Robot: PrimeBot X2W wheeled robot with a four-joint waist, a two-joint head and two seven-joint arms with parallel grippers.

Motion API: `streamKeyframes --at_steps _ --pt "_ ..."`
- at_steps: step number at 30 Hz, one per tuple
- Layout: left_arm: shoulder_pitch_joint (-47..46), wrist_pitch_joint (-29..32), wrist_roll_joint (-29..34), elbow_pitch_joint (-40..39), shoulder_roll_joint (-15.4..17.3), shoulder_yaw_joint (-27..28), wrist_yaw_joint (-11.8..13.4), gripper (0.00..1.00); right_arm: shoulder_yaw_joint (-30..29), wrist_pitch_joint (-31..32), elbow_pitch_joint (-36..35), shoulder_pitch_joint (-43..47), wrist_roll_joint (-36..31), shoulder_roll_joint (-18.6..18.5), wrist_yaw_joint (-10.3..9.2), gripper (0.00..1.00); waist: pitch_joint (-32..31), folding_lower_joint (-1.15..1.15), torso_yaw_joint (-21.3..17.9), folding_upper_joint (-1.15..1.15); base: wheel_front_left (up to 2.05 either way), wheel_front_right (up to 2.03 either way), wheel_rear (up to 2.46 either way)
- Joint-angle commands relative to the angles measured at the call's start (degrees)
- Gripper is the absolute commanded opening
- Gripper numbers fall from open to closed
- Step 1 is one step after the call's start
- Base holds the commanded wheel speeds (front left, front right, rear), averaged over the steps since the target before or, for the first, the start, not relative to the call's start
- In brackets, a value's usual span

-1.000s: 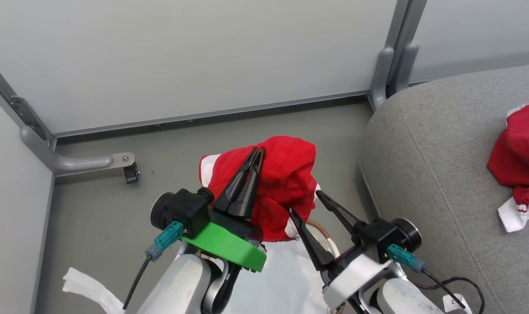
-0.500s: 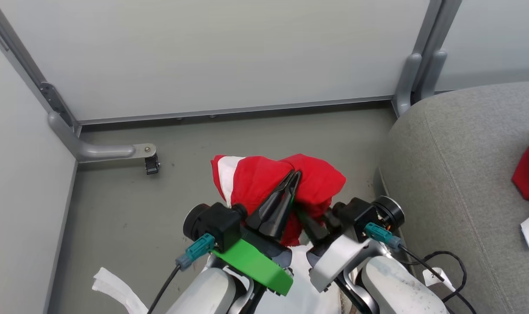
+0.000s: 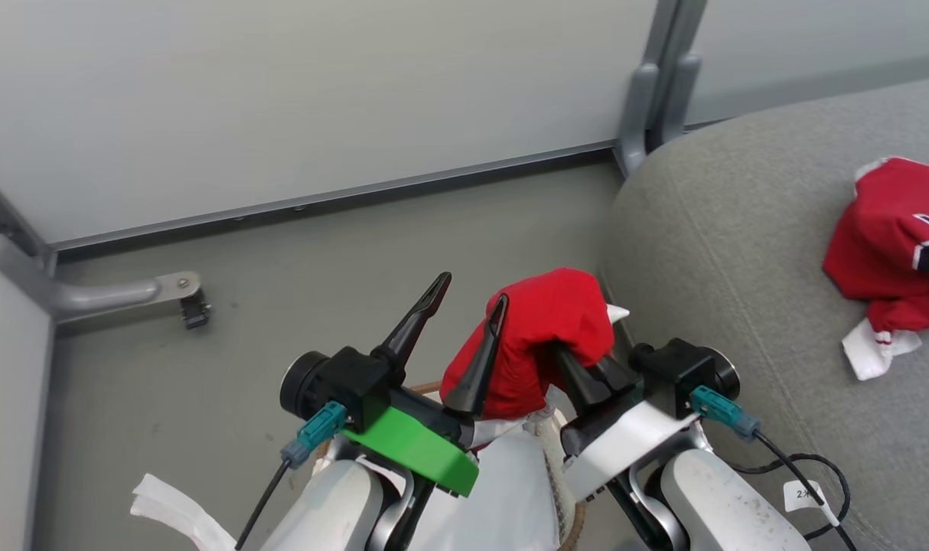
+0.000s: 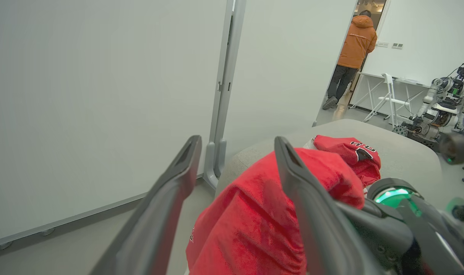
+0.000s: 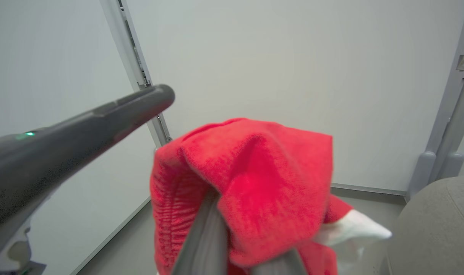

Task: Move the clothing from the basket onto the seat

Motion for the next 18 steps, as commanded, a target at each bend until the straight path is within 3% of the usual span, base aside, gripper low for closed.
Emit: streamKeyframes --at_steps 1,10,14,18 --pt "0.8 0.0 0.9 0.2 0.2 0.5 0.0 1.0 -0.3 -0.3 -0.6 0.9 0.5 -0.2 -0.08 0.0 2.0 0.0 -8.7 0.0 0.0 0.0 0.0" --pt "0.0 0.0 2.7 1.0 0.2 2.2 0.0 1.0 -2.8 -0.3 -2.7 2.9 2.0 -0.1 -0.07 0.0 4.4 0.0 -22.8 0.0 0.0 0.0 0.0" --pt "-0.6 0.0 2.9 1.2 0.2 2.2 0.0 1.0 -3.8 -0.3 -3.5 3.8 2.5 -0.1 -0.07 0.0 5.2 0.0 -26.9 0.0 0.0 0.0 0.0" --pt "-2.0 0.0 2.2 2.0 0.2 0.2 0.0 1.0 -6.8 -0.3 -4.8 4.7 2.2 -0.1 -0.07 0.0 6.4 0.0 -27.6 0.0 0.0 0.0 0.0"
